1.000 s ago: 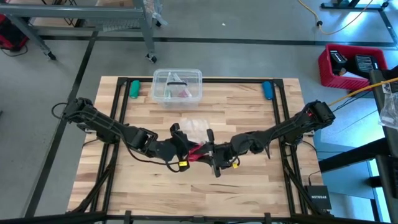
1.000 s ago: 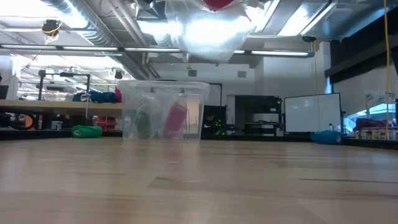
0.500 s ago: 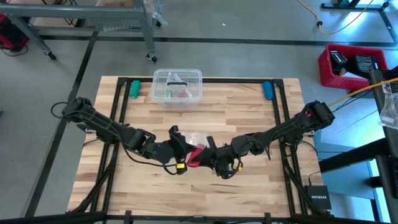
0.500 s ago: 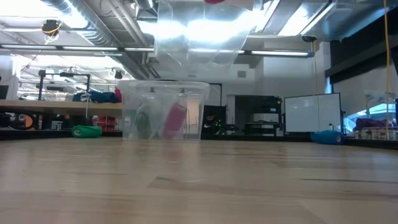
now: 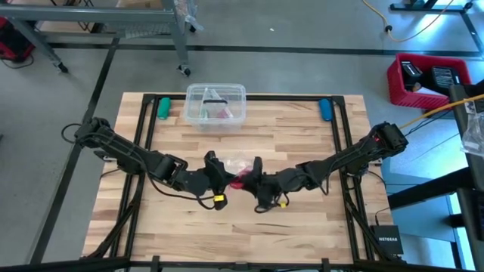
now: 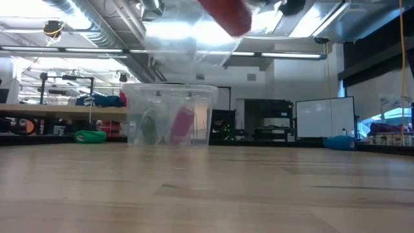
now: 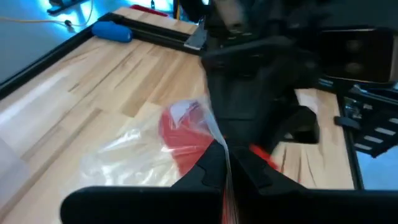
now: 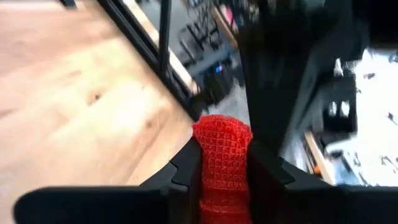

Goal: Roll bandage
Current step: Put the red bandage into the zip bag, then close the zip bag

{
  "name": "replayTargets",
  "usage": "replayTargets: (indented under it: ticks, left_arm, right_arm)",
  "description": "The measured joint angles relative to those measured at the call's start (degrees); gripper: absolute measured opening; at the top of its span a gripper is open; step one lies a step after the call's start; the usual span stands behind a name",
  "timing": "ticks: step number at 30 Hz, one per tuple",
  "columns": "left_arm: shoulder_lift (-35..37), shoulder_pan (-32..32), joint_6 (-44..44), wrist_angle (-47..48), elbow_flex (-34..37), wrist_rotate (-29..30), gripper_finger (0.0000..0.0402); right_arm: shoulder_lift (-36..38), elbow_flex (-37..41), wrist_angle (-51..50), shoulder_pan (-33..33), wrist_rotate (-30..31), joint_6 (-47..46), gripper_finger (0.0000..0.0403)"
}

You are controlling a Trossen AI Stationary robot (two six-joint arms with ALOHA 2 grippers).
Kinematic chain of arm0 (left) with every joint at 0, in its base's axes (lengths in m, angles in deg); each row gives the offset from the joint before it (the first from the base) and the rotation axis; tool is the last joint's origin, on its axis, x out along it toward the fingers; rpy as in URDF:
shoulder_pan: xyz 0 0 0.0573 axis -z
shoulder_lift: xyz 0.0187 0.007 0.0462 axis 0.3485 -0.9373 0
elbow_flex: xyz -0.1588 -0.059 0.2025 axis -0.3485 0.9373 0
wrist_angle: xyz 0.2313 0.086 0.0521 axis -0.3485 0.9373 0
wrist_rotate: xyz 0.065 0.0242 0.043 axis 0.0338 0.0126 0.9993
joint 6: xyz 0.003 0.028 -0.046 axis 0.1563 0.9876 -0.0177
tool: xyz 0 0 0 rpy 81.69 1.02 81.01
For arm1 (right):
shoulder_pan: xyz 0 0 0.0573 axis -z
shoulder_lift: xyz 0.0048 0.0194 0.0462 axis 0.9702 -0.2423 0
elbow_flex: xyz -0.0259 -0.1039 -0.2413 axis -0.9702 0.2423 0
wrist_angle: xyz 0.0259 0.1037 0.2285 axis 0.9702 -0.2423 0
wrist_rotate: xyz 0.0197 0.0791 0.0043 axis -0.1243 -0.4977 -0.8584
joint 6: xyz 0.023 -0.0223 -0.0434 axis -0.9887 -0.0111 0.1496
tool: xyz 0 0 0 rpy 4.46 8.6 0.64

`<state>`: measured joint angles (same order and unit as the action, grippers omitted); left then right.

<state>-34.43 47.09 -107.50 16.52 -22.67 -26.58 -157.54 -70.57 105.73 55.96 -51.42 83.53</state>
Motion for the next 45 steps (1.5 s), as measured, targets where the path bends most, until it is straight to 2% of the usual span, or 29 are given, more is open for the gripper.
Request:
replayTargets:
  ticks: [8,20,23,27,29,34,41,45]
  left_arm:
    - [0.0,-0.2,-1.7,1.1,0.0,-0.6,0.0002]
    - [0.0,-0.6,-3.1,-0.4,2.8,-0.9,0.0002]
    - [-0.1,-0.9,-4.4,-0.4,4.1,-1.0,0.0002]
    - [-0.5,-1.0,-4.5,-0.1,5.2,-1.0,0.0002]
    - [-0.5,-1.2,-4.5,0.2,5.5,-1.1,0.0002]
    - [-0.5,-1.7,-5.1,4.2,6.0,-1.3,0.0002]
    - [-0.8,-2.0,-4.7,5.0,6.0,-0.9,0.0001]
    - [-0.8,-2.0,-1.9,5.3,6.0,-1.0,0.0001]
  right_arm:
    - [0.0,0.0,-3.5,0.3,6.5,-8.0,0.0092]
    - [-0.3,0.0,-7.1,0.7,5.7,-27.1,0.0097]
    - [-0.3,0.1,-8.9,1.4,2.4,-33.0,0.0121]
    - [-0.3,0.1,-12.8,2.9,-2.0,-39.4,0.0182]
    - [-0.3,0.1,-12.8,3.1,-4.5,-41.2,0.0215]
    - [1.1,-2.4,-15.8,2.2,-6.2,-41.7,0.0274]
    - [1.4,-9.3,-26.8,1.7,-5.8,-41.1,0.0296]
    - [1.9,-14.2,-39.5,1.7,-3.6,-40.2,0.0296]
